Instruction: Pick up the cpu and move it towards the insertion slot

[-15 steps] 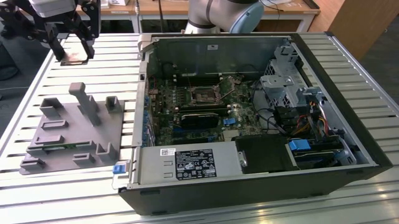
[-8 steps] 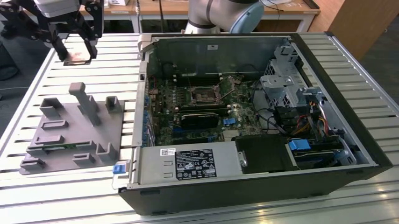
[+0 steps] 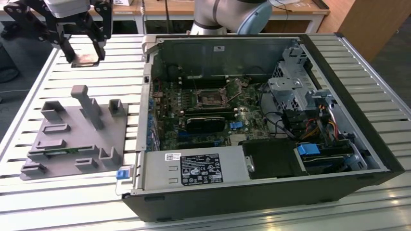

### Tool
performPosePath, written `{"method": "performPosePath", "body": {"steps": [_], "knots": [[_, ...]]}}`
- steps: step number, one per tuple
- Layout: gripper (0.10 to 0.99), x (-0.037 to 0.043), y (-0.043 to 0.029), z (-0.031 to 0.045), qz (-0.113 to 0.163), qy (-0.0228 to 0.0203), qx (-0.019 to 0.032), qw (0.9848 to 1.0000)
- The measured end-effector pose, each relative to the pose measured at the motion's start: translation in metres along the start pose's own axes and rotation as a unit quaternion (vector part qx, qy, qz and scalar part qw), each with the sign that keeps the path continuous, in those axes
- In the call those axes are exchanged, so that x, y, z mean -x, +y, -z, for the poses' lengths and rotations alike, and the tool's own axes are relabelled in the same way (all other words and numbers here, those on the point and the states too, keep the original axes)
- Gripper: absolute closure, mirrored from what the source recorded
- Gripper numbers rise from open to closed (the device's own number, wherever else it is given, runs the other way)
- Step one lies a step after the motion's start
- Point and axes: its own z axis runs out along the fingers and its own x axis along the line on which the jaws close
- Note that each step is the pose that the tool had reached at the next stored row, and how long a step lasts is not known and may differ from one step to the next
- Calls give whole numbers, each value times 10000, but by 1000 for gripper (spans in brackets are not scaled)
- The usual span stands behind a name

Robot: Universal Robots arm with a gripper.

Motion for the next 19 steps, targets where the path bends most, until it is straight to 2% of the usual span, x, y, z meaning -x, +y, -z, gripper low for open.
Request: {"method": "performPosePath", "body": {"steps": [19], "knots": [[545, 246, -7, -1, 0, 0, 0, 10000]]}}
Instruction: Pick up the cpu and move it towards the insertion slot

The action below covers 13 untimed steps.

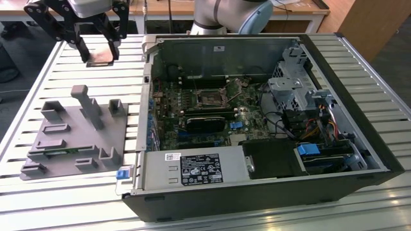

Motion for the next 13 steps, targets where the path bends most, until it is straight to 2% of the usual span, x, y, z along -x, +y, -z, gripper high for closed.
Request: {"method": "performPosePath", "body": {"steps": [13], "knots": [[545, 153, 11, -4, 0, 0, 0, 10000]]}}
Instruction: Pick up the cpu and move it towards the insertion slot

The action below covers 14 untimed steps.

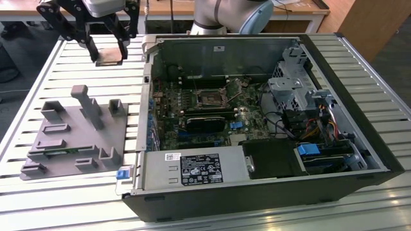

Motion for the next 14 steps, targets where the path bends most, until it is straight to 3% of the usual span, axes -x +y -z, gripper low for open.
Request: {"method": "performPosePath", "body": {"steps": [14], "knots": [[545, 340, 47, -8, 0, 0, 0, 10000]]}}
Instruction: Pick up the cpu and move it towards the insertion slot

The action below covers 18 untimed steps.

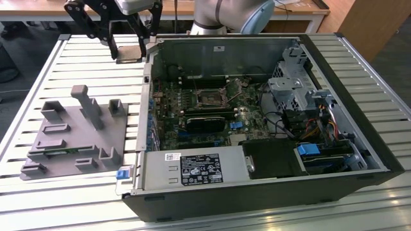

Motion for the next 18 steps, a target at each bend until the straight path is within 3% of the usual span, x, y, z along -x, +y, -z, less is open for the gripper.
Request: {"method": "performPosePath", "body": {"steps": [18], "knots": [[545, 371, 24, -6, 0, 0, 0, 10000]]}}
